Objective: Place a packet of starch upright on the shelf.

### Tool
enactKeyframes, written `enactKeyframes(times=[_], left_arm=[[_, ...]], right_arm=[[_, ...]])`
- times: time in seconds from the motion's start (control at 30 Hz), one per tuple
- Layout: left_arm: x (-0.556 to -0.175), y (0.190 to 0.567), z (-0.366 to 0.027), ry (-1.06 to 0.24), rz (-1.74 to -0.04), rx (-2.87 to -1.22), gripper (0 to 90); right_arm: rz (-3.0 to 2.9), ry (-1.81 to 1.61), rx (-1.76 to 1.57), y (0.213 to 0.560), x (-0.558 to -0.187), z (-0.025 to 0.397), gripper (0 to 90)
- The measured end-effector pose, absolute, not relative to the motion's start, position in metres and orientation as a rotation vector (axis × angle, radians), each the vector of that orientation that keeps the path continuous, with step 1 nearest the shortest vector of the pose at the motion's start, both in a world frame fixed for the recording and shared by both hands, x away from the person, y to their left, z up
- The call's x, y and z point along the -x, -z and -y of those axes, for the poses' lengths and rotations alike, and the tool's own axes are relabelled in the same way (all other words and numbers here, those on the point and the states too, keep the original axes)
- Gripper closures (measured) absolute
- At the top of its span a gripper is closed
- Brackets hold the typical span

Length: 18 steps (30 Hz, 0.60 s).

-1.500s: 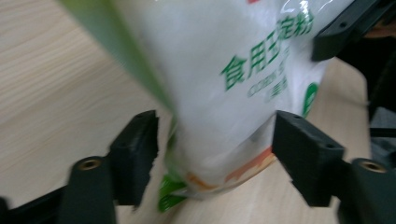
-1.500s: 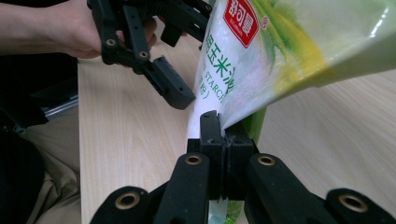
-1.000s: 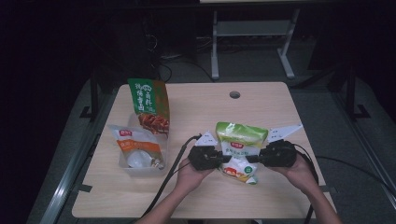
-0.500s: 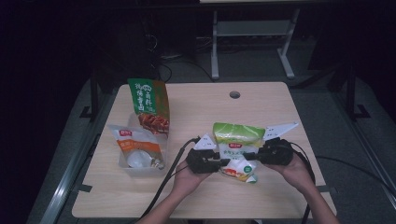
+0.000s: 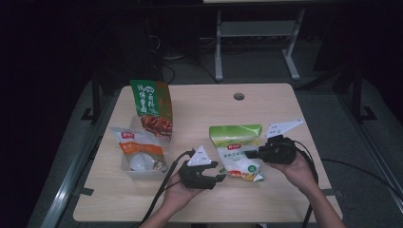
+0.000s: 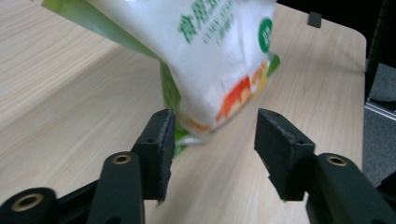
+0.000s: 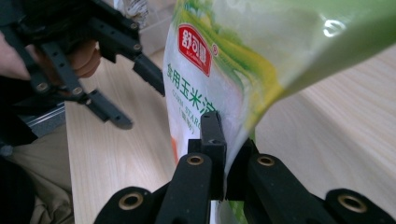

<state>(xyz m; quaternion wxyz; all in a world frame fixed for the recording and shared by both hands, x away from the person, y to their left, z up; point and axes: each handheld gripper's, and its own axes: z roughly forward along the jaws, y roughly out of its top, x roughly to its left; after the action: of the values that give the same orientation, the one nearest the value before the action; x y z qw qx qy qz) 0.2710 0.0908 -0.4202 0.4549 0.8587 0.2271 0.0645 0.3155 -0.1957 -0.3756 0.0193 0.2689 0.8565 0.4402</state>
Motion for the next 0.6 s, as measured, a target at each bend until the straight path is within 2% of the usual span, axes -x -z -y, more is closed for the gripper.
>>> enactKeyframes(times=[0.6], left_arm=[[-0.242,0.413,-0.129,-0.153,-0.605,-2.055,42.7]], right_arm=[[-2.639,-1.405,-0.803,0.344,-0.331,0.163,89.6]])
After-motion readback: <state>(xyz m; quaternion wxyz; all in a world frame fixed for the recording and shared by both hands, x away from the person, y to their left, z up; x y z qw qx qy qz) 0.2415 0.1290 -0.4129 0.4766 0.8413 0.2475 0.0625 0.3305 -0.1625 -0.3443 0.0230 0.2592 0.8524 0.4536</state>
